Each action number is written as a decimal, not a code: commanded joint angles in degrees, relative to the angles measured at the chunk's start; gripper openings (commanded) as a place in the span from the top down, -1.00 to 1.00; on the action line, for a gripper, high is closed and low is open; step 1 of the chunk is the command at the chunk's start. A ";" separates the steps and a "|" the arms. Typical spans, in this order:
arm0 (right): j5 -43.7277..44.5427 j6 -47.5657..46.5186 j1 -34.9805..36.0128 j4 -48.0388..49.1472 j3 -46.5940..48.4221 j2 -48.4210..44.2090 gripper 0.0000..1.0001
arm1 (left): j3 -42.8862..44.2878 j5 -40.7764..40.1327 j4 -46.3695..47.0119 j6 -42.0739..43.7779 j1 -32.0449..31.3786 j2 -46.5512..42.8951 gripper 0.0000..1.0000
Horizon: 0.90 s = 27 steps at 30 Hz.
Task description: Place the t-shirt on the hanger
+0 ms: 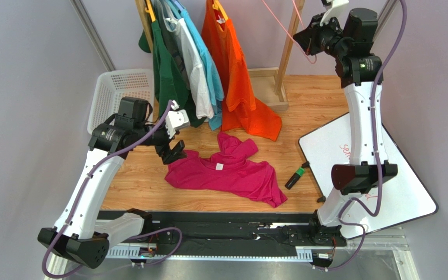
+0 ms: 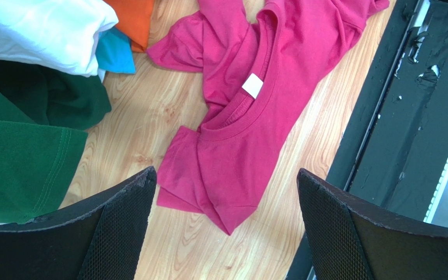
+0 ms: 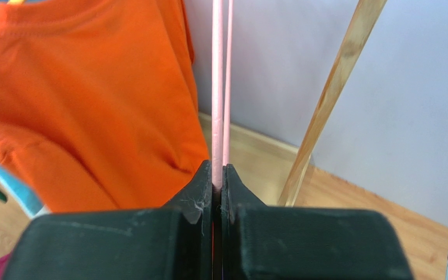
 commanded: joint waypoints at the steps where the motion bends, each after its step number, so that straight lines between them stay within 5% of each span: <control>1: -0.58 -2.70 -0.48 -0.32 -10.26 -11.65 1.00 | 0.93 0.71 0.65 0.64 0.10 -0.43 -0.86; 12: 4.43 -17.47 -0.92 -25.90 -44.04 -43.99 1.00 | -4.35 7.39 4.60 -1.37 0.10 -1.13 -0.96; 19: 5.94 -30.52 -0.74 -50.33 -47.94 -54.30 1.00 | -12.51 12.48 19.42 -7.96 0.01 -5.34 -0.99; 27: -15.73 -43.39 -0.65 -56.77 -52.33 -56.52 1.00 | -19.03 12.50 25.52 -2.79 -3.24 -10.18 -0.98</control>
